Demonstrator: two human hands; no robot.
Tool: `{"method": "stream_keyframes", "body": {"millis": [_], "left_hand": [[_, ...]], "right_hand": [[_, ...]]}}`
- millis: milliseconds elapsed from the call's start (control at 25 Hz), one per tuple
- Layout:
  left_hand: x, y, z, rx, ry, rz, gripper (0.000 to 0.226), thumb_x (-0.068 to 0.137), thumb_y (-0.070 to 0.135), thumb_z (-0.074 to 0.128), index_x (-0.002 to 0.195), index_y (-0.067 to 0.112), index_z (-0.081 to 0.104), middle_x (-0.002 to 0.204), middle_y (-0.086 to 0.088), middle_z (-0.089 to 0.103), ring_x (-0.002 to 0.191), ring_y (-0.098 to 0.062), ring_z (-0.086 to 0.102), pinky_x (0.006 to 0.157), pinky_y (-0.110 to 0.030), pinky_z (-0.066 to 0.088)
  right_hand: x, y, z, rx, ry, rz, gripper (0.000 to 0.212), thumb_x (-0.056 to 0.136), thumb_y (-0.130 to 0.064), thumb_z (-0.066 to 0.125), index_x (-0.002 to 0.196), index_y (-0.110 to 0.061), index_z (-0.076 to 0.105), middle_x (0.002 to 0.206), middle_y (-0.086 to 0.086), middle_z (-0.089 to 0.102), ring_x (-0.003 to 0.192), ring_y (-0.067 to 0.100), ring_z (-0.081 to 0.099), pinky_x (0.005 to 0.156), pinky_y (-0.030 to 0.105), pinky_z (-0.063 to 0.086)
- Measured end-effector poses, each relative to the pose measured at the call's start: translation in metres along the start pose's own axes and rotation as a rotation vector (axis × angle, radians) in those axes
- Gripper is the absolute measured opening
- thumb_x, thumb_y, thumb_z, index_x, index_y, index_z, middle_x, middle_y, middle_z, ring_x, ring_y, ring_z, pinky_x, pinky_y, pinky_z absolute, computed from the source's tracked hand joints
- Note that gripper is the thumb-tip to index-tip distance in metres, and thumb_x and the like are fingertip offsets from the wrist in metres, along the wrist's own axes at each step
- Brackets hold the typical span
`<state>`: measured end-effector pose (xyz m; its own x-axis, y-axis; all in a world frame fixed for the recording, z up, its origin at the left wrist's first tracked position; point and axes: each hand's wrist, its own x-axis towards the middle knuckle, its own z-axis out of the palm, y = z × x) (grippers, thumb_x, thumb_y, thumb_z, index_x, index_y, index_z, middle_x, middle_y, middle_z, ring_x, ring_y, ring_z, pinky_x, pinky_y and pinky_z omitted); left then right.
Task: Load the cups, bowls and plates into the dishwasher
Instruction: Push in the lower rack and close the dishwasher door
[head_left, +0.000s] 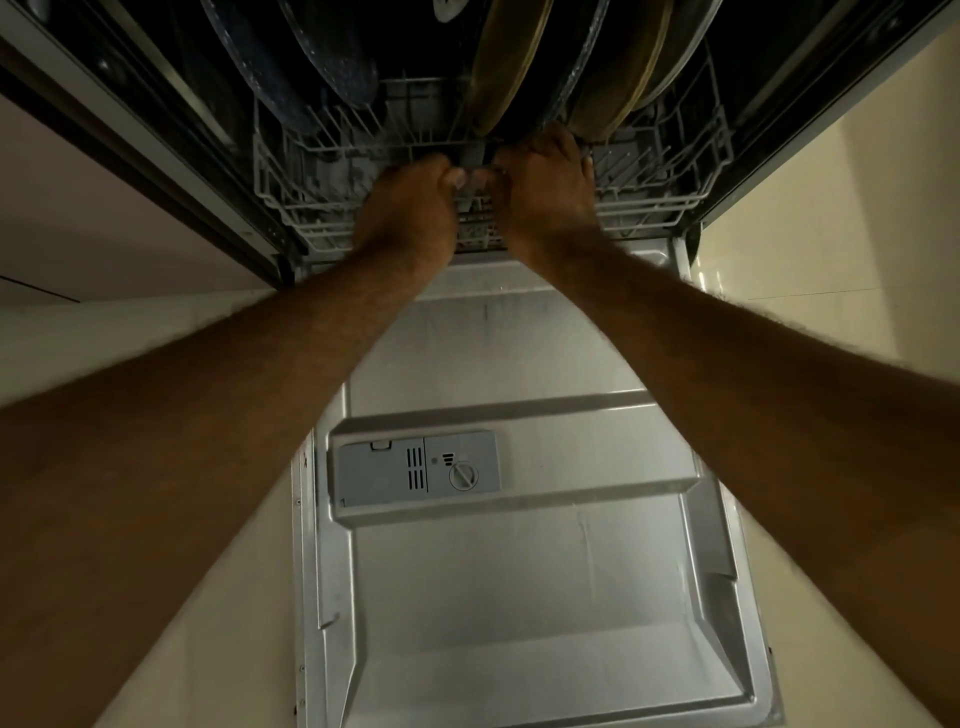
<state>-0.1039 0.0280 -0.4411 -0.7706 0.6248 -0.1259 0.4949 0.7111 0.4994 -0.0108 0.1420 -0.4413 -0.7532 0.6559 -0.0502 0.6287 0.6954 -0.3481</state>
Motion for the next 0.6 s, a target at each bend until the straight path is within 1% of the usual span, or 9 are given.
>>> {"method": "stream_keyframes", "body": {"millis": [120,240,360,440,480,520,600], "left_hand": [[0.013,0.002,-0.002,0.008,-0.009,-0.019,0.033,0.107,0.042,0.038,0.106,0.022,0.065,0.109,-0.009,0.069,0.099,-0.031,0.063,0.078,-0.036,0.045],[0.020,0.002,-0.005,-0.013,-0.017,-0.003,0.033,0.107,0.042,0.039,0.106,0.022,0.065,0.108,-0.009,0.069,0.099,-0.031,0.063,0.078,-0.036,0.046],[0.023,0.002,-0.006,-0.063,-0.034,-0.010,0.033,0.107,0.041,0.040,0.108,0.020,0.066,0.108,-0.008,0.068,0.100,-0.029,0.063,0.085,-0.040,0.052],[0.023,0.003,-0.006,-0.067,-0.041,-0.010,0.033,0.108,0.041,0.039,0.113,0.021,0.065,0.111,-0.009,0.068,0.103,-0.030,0.063,0.088,-0.041,0.053],[0.021,0.003,-0.006,-0.053,-0.043,-0.002,0.033,0.108,0.040,0.038,0.118,0.022,0.064,0.114,-0.010,0.067,0.106,-0.031,0.063,0.088,-0.041,0.053],[0.019,0.003,-0.005,-0.026,-0.043,0.008,0.033,0.109,0.041,0.038,0.124,0.024,0.061,0.119,-0.011,0.066,0.109,-0.032,0.062,0.088,-0.041,0.052],[0.010,0.000,-0.005,0.041,-0.049,0.018,0.039,0.107,0.043,0.041,0.143,0.030,0.048,0.131,-0.017,0.058,0.117,-0.037,0.059,0.091,-0.046,0.052]], "right_hand": [[0.016,0.001,0.004,0.015,-0.019,0.008,0.039,0.100,-0.053,0.044,0.117,-0.027,0.069,0.138,0.002,0.057,0.144,0.029,0.031,0.115,0.058,0.028],[0.028,0.005,0.008,0.020,-0.007,-0.010,0.042,0.098,-0.055,0.043,0.117,-0.027,0.068,0.135,0.002,0.060,0.142,0.030,0.036,0.114,0.057,0.030],[0.034,0.006,0.011,0.036,-0.022,-0.012,0.042,0.097,-0.057,0.042,0.114,-0.029,0.069,0.132,0.002,0.062,0.139,0.029,0.039,0.114,0.057,0.031],[0.034,0.005,0.010,0.034,-0.030,-0.026,0.044,0.096,-0.058,0.040,0.115,-0.029,0.068,0.133,0.003,0.062,0.140,0.031,0.040,0.114,0.059,0.030],[0.032,0.004,0.007,0.016,-0.031,-0.036,0.046,0.096,-0.059,0.039,0.121,-0.030,0.066,0.139,0.004,0.058,0.143,0.032,0.036,0.115,0.061,0.027],[0.028,0.003,0.004,-0.013,-0.037,-0.040,0.049,0.098,-0.058,0.040,0.131,-0.029,0.060,0.148,0.004,0.051,0.148,0.033,0.028,0.117,0.063,0.024],[0.015,-0.001,-0.003,-0.040,-0.036,-0.021,0.058,0.100,-0.055,0.042,0.151,-0.027,0.040,0.162,0.007,0.031,0.154,0.034,0.011,0.120,0.064,0.013]]}}
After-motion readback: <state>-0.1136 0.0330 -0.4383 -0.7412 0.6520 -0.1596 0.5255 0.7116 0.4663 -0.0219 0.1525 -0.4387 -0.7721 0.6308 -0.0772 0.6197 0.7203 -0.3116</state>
